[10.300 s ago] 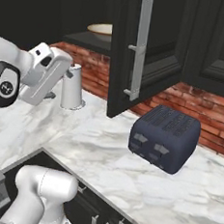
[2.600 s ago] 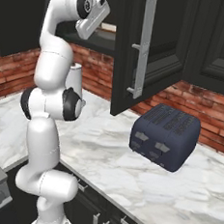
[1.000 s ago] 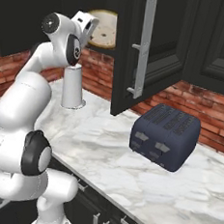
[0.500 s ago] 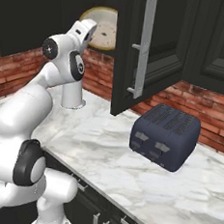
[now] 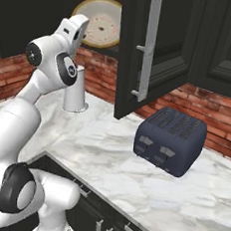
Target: Pick up the bowls from the cabinet and place each bowl in front of a stool on the dining counter.
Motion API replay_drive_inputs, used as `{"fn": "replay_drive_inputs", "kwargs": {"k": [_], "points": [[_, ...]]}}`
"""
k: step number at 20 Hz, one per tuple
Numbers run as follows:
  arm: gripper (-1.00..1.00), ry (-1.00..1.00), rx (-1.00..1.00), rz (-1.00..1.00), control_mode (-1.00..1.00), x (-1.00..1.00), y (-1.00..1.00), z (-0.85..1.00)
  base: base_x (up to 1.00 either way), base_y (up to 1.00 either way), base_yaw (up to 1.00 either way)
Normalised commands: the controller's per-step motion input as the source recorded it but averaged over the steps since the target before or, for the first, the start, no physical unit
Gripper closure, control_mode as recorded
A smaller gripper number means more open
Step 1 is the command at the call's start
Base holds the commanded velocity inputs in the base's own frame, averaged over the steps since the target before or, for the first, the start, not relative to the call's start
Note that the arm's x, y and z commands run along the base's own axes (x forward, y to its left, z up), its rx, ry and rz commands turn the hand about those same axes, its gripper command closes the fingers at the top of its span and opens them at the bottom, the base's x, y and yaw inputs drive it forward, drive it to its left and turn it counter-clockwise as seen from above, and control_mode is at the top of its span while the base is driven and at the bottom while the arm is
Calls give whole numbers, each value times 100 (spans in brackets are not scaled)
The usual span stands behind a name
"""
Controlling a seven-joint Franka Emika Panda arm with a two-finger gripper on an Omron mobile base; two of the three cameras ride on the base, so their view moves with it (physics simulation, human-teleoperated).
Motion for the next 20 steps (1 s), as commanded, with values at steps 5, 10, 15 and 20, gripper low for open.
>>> {"fn": "replay_drive_inputs", "kwargs": {"k": [5,10,15,20], "points": [[100,13,-7,-6,-100,-89,3,0,0,0,0],[100,14,-2,-9,-100,-100,0,0,0,0,0],[100,20,0,-12,-100,-100,0,0,0,0,0],[100,32,0,-11,-100,-99,0,-10,0,0,0]]}}
